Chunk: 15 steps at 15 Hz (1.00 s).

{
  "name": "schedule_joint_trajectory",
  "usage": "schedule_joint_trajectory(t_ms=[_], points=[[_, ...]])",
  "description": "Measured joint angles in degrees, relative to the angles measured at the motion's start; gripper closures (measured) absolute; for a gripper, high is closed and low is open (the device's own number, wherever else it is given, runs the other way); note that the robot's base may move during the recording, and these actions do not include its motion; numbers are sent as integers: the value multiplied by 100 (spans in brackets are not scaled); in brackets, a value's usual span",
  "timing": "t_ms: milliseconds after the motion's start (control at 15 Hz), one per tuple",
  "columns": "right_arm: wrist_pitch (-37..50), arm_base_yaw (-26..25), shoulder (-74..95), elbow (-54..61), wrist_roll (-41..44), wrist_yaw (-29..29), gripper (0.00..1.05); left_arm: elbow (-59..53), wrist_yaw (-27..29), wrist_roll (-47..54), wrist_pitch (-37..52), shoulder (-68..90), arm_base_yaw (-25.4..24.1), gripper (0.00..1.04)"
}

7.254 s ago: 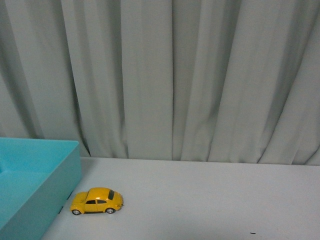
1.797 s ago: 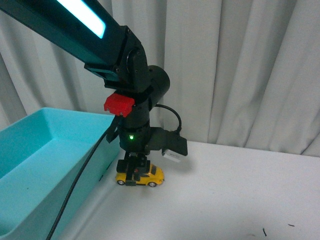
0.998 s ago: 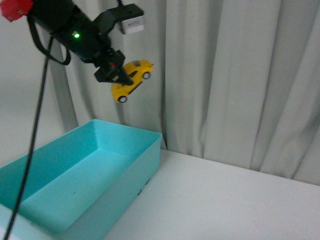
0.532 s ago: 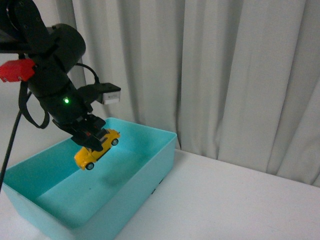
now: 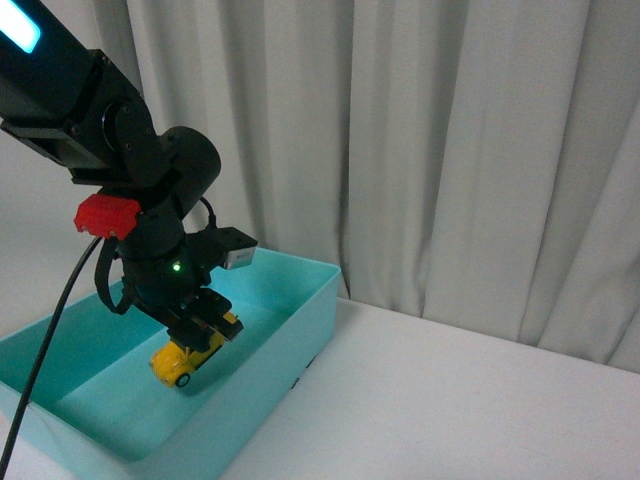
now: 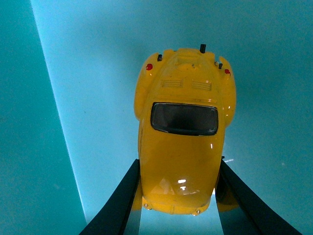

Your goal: Wind up and store yellow beetle toy

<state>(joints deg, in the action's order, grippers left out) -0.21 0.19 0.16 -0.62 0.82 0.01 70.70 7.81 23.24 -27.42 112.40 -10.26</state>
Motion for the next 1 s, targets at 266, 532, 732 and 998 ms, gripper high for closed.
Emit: schedule_joint_trajectory(t_ms=[266,532,732,998], points=[[0,0,0,0,0,-2,7,105,337,-96,271,323,81,69],[0,0,0,0,0,0,7,120,424,-116,256,514,79,60],[0,0,0,0,0,0,7,-247,-968,127,1086,-1163,63,7],[0,0,0,0,0,0,7,-619,-1967,57,1191,-2581,-337,7]])
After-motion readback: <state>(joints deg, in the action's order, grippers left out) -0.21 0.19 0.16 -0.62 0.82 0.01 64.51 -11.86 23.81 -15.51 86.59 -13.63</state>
